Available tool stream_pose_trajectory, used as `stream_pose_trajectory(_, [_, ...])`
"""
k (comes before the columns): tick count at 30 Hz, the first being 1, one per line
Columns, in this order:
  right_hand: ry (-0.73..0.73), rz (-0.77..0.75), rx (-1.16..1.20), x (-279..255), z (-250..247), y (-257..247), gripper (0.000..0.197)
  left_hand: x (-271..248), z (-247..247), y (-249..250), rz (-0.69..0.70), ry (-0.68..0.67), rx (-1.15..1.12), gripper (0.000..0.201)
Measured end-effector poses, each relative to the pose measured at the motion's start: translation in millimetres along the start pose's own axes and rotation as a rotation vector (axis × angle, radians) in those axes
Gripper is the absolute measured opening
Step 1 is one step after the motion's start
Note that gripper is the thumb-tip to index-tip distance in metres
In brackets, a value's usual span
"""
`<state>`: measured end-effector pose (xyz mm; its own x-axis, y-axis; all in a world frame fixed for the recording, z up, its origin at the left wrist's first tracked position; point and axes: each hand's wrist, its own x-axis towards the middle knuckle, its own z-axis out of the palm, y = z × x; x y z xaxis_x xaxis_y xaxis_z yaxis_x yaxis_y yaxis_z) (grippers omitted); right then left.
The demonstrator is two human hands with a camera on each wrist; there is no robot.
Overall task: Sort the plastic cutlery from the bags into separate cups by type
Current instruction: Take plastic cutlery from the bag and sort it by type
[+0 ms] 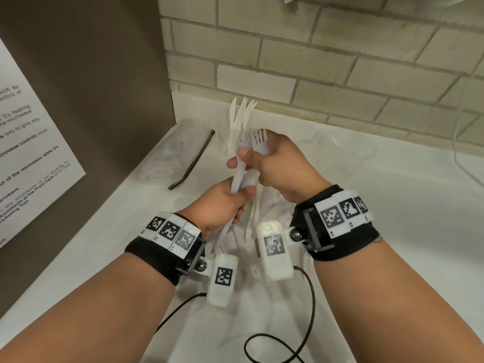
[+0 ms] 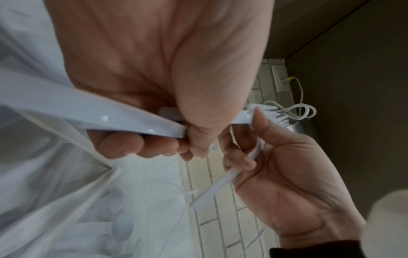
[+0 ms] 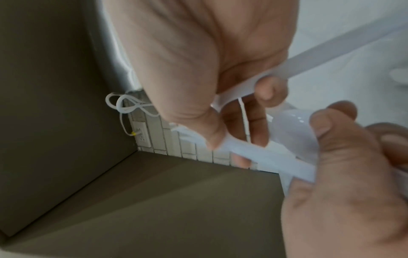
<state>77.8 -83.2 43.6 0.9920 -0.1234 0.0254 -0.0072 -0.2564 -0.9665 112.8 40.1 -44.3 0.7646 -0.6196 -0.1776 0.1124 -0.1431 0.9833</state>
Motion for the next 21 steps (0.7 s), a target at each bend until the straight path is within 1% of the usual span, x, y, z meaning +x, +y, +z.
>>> stream_pose_trajectory(3, [0.159,-0.074,0.172,6,-7,-3,0.005,2,1,-4,-0.037,0.026,-0.012,0.025])
stream_pose_trajectory(5, [0.256,-0.130,0.397,15,-20,-7,0.009,4,2,-5,-0.056,0.027,-0.112,0.026])
stream_pose_trajectory(6, [0.298,-0.166,0.476,21,-30,-9,0.011,4,2,-5,-0.061,0.016,-0.169,0.026])
stream_pose_trajectory(7, [0.344,-0.209,0.505,27,-41,-12,0.014,5,2,-3,-0.063,0.002,-0.216,0.026])
stream_pose_trajectory(9, [0.432,-0.289,0.511,43,-64,-16,0.023,5,2,2,-0.071,-0.039,-0.289,0.028])
stream_pose_trajectory(11, [0.529,-0.338,0.458,62,-84,-15,0.030,5,3,6,-0.081,-0.069,-0.351,0.029])
stream_pose_trajectory(14, [0.652,-0.389,0.366,91,-101,-6,0.023,6,5,12,-0.100,-0.071,-0.404,0.033])
stream_pose_trajectory(17, [0.725,-0.364,0.303,117,-105,11,0.023,8,5,13,-0.114,-0.060,-0.442,0.042])
stream_pose_trajectory(19, [0.734,-0.311,0.279,132,-105,25,0.023,10,3,11,-0.118,-0.054,-0.465,0.046])
stream_pose_trajectory(21, [0.740,-0.241,0.240,146,-103,38,0.024,13,0,9,-0.117,-0.037,-0.469,0.046])
